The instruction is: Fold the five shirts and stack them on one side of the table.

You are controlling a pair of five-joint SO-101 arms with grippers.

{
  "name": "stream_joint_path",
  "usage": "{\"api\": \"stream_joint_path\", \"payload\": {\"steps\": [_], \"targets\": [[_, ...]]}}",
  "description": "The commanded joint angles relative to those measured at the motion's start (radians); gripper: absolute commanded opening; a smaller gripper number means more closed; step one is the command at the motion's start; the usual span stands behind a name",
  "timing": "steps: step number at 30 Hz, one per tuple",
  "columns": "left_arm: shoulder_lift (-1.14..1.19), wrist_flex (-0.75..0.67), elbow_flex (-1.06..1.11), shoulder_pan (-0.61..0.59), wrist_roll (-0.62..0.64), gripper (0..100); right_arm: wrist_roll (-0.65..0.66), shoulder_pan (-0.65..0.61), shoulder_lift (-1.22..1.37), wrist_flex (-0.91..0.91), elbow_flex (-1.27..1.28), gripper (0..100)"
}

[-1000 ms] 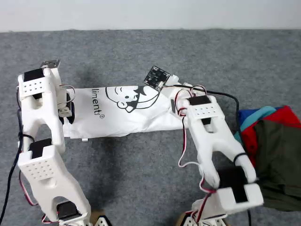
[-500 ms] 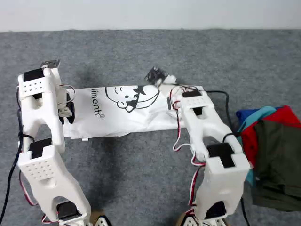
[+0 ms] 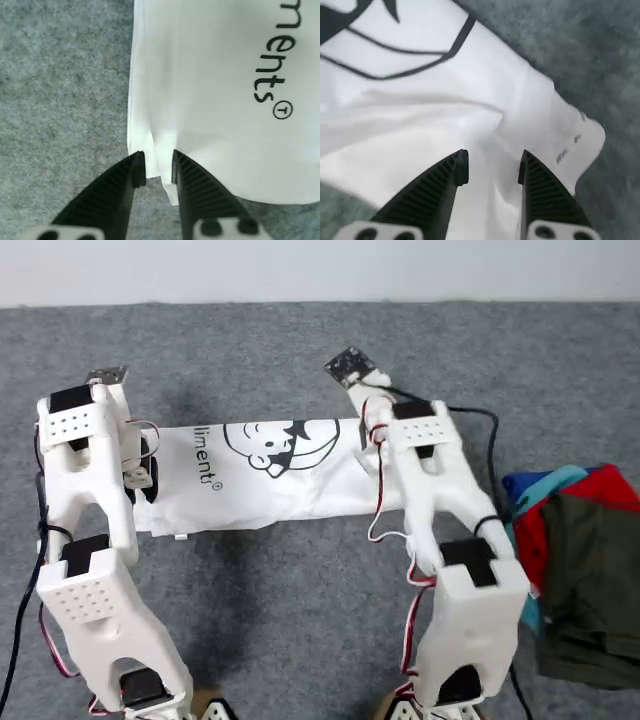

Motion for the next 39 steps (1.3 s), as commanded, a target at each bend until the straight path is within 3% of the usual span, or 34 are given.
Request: {"api": "stream_joint_path", "payload": {"steps": [1,8,24,31,35,39], "targets": [[-0.034,0.000,-0.007,-0.002,-0.012,10,-0.011,-0.051,-0.125,0.124,-0.043,17.8],[-0.043,0.023,-0.031,-0.005,-0.011,10,-0.055,-0.217,-0.159,0.174,-0.029,17.7],[-0.043,0.032,-0.047,-0.005,-0.011,10,-0.061,-0.278,0.173,-0.160,0.002,17.9],[-0.044,0.037,-0.105,-0.011,-0.006,10,-0.060,-0.249,0.044,0.084,-0.097,17.7],[-0.032,0.087,-0.189,-0.011,0.104,10,-0.061,-0.206,-0.102,0.219,-0.129,17.7],[-0.032,0.091,-0.208,-0.011,0.130,13,-0.061,-0.157,-0.199,0.308,-0.129,17.7]]}}
